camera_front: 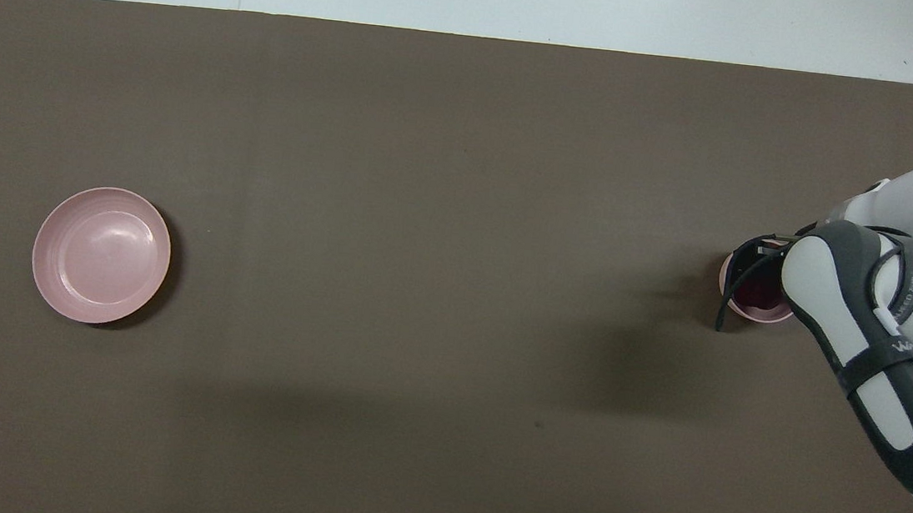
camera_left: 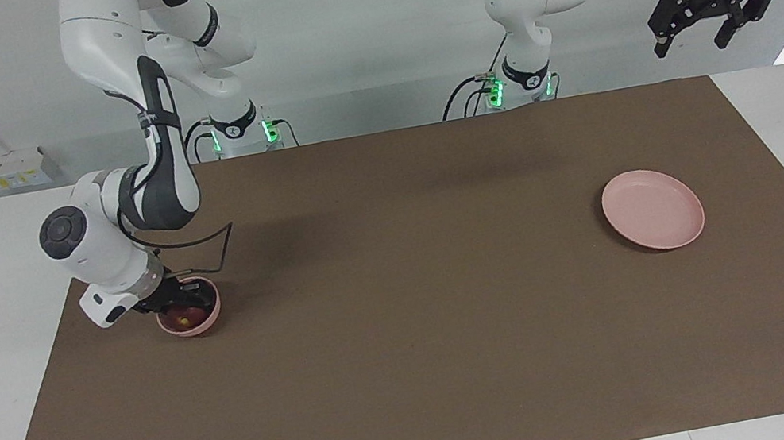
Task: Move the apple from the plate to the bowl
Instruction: 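Open the right gripper and lift it away from the bowl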
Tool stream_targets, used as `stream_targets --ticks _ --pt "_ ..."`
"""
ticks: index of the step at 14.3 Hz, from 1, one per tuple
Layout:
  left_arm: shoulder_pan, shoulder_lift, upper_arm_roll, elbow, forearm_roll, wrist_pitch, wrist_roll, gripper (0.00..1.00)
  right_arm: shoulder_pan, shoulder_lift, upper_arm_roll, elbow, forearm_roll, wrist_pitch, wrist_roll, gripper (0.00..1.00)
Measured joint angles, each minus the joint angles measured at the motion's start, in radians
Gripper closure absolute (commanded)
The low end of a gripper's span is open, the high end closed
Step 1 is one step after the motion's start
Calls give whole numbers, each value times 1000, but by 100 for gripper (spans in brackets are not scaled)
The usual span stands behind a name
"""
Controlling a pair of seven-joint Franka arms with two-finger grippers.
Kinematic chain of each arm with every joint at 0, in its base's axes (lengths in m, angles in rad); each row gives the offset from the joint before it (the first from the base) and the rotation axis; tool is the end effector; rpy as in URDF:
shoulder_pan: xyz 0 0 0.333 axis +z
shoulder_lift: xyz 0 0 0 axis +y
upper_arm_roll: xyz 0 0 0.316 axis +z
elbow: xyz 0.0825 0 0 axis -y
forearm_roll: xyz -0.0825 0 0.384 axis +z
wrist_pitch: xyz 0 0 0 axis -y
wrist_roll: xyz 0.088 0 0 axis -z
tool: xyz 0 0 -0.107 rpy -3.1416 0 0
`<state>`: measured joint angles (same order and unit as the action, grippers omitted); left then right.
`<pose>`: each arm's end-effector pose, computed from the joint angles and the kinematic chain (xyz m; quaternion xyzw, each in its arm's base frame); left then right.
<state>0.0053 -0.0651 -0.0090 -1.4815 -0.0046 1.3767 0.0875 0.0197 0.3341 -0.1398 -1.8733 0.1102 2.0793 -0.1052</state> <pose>0.5122 -0.0027 0.6839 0.9987 -0.0460 -0.0198 0.0028 0.6099 -0.0636 0.3270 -0.9972 0.0348 0.0588 0.0301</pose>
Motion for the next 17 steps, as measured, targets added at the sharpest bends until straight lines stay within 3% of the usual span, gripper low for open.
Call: stream_targets --ticks 1,3,6,9,17 --pt "0 10 -2 5 0 0 0 0 0 0 0 -4 0 2 0 100" --pt "0 21 -4 12 -1 0 0 0 0 0 0 -9 0 3 0 76" --pt "0 21 -4 19 -3 1 0 0 0 0 0 -13 0 5 0 27" --pt "0 21 -4 22 -4 1 0 0 0 0 0 -14 0 5 0 2" --pt "0 19 -4 22 -5 1 1 0 4 -24 0 5 0 3 1 0"
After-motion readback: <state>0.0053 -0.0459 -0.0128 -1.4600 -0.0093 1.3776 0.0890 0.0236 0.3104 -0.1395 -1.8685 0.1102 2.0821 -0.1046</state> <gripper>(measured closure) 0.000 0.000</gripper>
